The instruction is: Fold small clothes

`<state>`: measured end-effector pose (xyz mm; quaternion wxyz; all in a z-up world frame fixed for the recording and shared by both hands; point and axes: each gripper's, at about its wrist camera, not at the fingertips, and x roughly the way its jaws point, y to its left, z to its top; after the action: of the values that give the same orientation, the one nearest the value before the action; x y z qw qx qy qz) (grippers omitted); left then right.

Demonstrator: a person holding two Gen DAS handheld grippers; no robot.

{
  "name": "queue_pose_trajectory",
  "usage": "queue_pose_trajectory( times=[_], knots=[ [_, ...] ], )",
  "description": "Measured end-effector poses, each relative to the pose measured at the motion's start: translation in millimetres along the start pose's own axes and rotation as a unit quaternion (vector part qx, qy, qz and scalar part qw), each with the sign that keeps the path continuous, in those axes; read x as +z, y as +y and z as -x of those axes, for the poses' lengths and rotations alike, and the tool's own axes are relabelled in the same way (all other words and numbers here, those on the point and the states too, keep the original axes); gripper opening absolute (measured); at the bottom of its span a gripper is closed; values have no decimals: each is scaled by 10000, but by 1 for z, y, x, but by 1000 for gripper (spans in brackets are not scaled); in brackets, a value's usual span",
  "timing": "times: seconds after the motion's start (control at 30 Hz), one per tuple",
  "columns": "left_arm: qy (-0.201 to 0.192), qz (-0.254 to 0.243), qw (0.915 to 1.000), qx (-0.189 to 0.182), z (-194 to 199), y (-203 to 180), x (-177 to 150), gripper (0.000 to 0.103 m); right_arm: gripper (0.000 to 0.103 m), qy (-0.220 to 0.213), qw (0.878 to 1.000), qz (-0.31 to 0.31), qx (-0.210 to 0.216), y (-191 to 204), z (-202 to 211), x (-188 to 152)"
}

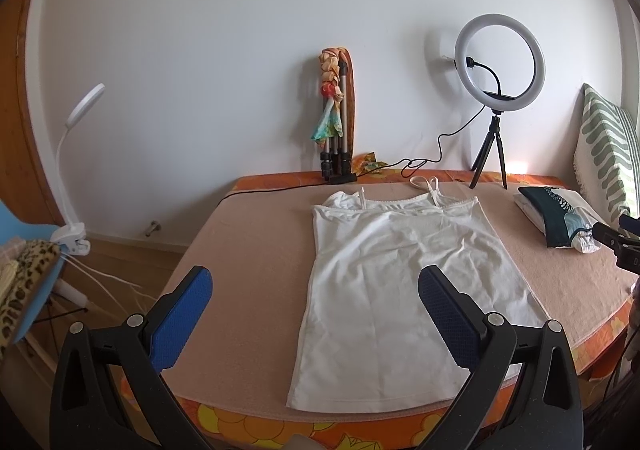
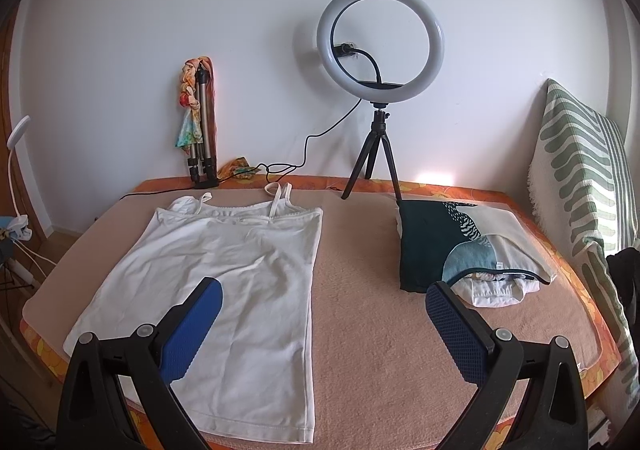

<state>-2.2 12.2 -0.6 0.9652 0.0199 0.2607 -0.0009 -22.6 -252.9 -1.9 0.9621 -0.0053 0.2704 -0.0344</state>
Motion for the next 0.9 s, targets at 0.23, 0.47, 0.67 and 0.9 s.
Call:
queue_pose_trajectory(
  times=[0.23, 0.47, 0.67, 0.9],
  knots=[
    [-25, -11, 10000, 8, 1, 0, 0, 103, 103, -10, 10000, 7, -11, 0, 0, 0],
    [-37, -15, 10000, 17, 2, 0, 0, 103, 103, -11, 10000, 13, -13, 0, 0, 0],
    [-48, 3, 10000, 20, 2, 1, -1, 103, 103, -13, 10000, 17, -17, 0, 0, 0],
    [-51, -3, 10000, 28, 3, 1, -1, 103, 103, -13, 10000, 17, -15, 0, 0, 0]
  ],
)
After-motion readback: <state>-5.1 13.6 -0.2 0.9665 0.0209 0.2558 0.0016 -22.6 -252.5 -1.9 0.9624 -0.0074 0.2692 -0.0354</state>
